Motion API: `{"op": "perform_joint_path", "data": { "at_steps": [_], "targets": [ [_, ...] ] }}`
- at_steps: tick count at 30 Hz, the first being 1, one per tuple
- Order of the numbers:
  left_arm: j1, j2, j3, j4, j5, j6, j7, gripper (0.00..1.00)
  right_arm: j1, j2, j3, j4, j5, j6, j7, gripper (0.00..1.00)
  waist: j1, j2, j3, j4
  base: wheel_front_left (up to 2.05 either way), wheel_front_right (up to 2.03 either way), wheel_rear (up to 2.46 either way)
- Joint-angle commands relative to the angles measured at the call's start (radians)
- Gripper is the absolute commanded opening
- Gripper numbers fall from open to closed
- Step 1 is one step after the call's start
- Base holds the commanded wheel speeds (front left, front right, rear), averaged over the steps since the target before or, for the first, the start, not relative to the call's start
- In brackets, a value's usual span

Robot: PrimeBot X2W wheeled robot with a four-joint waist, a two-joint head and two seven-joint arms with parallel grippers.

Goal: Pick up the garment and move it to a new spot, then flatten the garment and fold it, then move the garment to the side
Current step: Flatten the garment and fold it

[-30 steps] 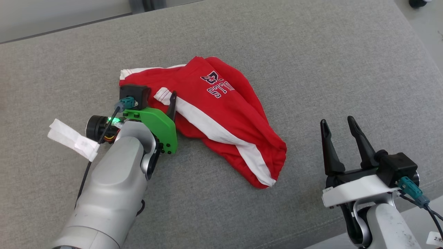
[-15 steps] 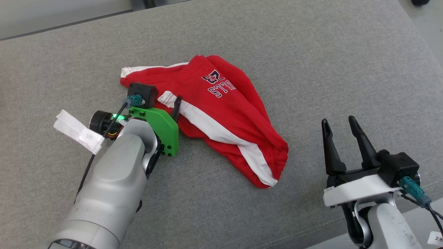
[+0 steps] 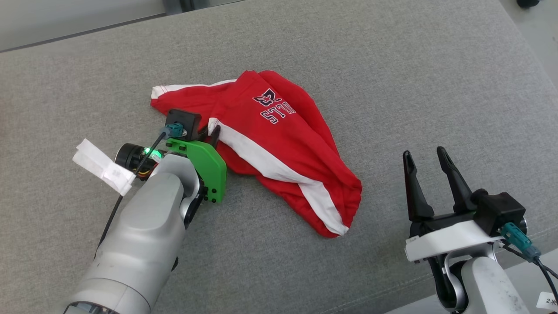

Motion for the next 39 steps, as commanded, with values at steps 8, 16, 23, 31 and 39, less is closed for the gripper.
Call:
{"op": "perform_joint_path", "data": {
  "at_steps": [8, 16, 23, 31, 39],
  "targets": [
    [-0.008, 0.033, 0.051, -0.009, -0.055, 0.011, -0.072, 0.0, 0.055, -0.002, 0.086, 0.022, 0.035, 0.0, -0.003, 1.0, 0.0, 0.0, -0.017, 0.015, 0.0, 0.0, 0.0],
    [0.048, 0.067, 0.107, -0.051, -0.113, 0.01, -0.122, 0.0, 0.091, -0.002, 0.239, 0.073, 0.094, 0.0, -0.003, 1.0, 0.0, 0.0, -0.035, 0.038, 0.0, 0.0, 0.0],
    [0.141, 0.073, 0.139, -0.117, -0.148, 0.024, -0.151, 0.0, 0.092, -0.002, 0.332, 0.144, 0.08, 0.0, -0.003, 1.0, 0.0, 0.0, -0.048, 0.058, 0.0, 0.0, 0.0],
    [0.221, 0.064, 0.152, -0.206, -0.16, 0.052, -0.16, 0.0, 0.057, -0.001, 0.33, 0.279, 0.056, 0.0, -0.003, 1.0, 0.0, 0.0, -0.051, 0.086, 0.0, 0.0, 0.0],
    [0.258, 0.079, 0.148, -0.287, -0.158, 0.078, -0.155, 0.0, 0.032, -0.002, 0.373, 0.311, 0.118, 0.0, -0.003, 1.0, 0.0, 0.0, -0.053, 0.101, 0.0, 0.0, 0.0]
  ]
}}
